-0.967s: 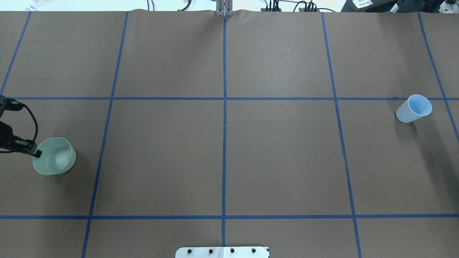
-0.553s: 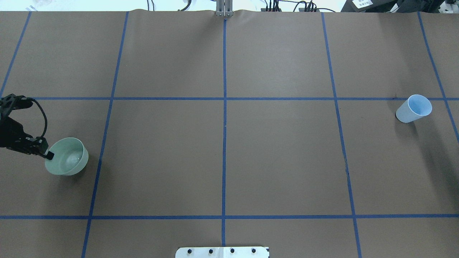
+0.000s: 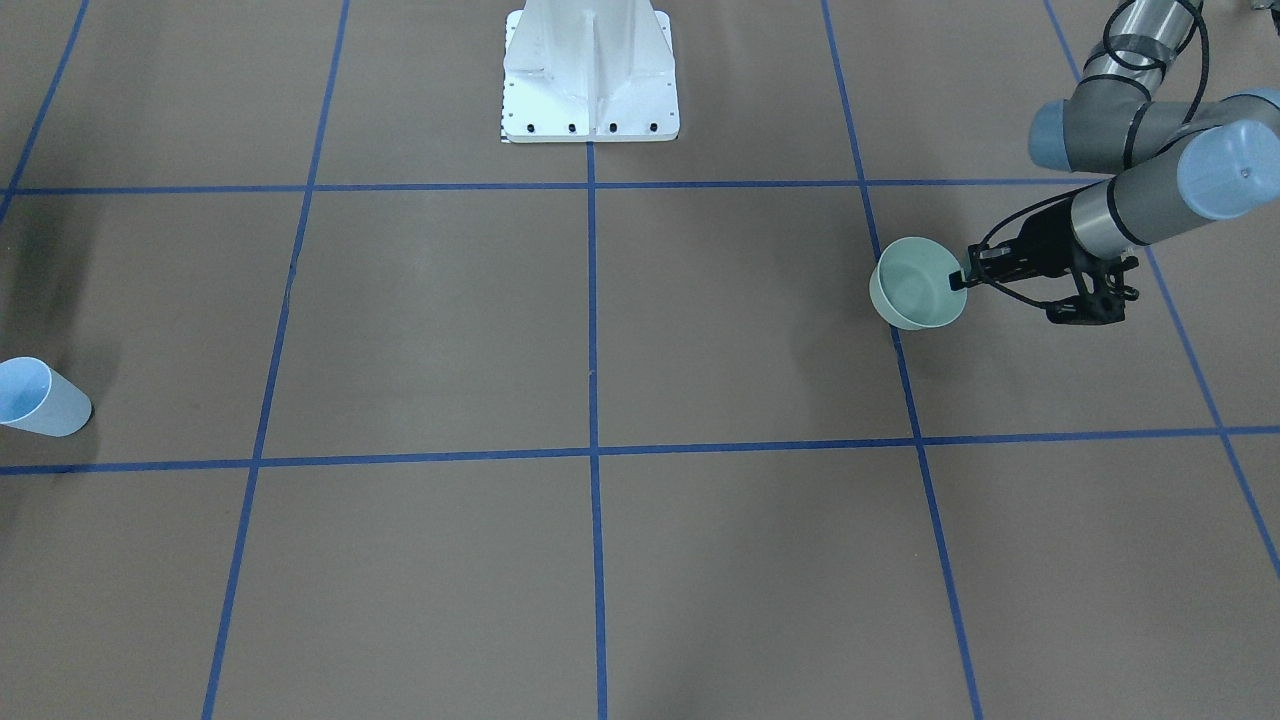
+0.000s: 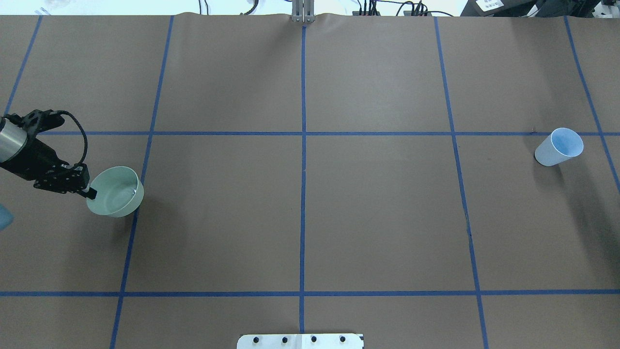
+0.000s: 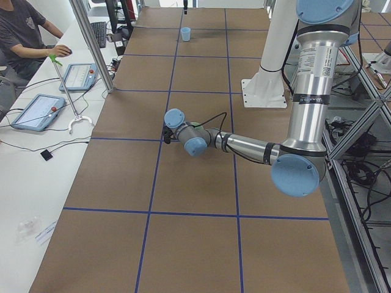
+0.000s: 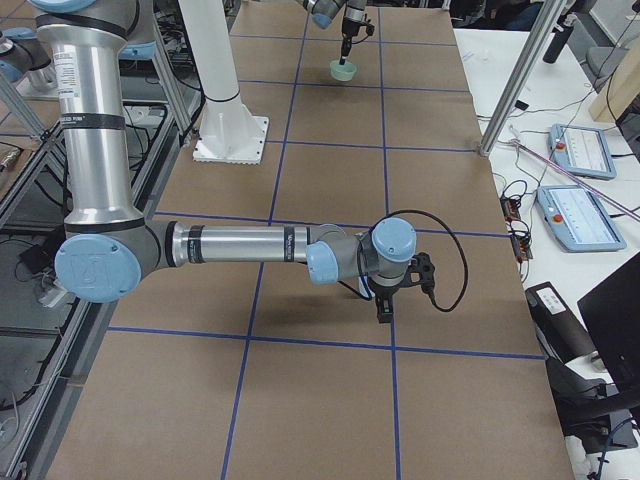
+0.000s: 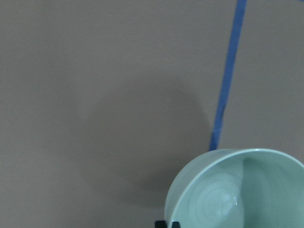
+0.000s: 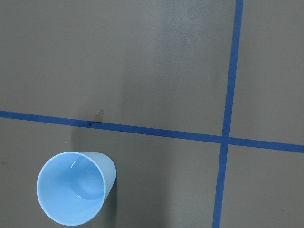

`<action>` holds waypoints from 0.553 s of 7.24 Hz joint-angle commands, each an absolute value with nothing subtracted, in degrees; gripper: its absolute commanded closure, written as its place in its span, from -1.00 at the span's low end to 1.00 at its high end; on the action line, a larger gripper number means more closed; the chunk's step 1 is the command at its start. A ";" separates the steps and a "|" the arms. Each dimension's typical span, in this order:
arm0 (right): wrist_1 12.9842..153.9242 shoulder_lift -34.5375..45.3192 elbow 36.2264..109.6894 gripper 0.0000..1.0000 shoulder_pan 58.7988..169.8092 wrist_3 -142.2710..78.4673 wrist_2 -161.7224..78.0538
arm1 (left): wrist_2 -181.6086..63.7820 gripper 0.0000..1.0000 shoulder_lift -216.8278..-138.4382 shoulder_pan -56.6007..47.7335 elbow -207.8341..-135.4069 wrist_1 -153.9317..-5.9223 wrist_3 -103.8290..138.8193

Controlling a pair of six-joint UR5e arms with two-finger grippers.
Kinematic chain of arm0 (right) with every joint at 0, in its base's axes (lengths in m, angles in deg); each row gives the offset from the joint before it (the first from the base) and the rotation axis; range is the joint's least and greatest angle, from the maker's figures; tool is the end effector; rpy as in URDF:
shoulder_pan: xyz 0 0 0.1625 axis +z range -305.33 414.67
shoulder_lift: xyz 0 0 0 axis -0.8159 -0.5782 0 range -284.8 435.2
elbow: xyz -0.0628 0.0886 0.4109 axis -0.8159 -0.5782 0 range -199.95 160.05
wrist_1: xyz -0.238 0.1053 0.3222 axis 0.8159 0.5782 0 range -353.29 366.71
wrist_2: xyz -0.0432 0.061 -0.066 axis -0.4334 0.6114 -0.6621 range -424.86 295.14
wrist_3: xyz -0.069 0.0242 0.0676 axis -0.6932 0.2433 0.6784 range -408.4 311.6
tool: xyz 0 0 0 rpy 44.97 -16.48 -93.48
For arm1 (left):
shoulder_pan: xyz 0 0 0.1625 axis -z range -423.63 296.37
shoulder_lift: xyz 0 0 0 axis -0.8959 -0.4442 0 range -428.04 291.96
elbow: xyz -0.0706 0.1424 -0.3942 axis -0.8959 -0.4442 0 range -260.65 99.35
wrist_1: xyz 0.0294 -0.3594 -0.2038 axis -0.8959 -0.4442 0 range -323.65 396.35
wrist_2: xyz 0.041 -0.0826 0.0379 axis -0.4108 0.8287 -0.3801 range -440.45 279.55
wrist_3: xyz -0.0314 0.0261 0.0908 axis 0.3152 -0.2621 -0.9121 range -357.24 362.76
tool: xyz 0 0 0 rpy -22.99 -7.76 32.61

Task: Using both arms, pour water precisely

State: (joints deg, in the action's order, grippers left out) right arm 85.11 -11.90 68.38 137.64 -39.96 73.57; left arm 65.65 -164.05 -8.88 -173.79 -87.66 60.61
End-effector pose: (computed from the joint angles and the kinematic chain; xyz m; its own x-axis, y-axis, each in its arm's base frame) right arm -0.0060 -0.5287 0.6209 0.6489 -0.1014 0.7541 0.0243 0.9933 0.1126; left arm 0.2717 -0.4722 0.4952 0.4244 -0.0862 -0.9013 -0.1158 0.9821 -0.1484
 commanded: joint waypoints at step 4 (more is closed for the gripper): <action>85.02 -11.90 68.38 -1.00 137.64 -39.97 73.57 | 58.87 1.00 -179.17 -17.21 -174.16 -81.73 69.73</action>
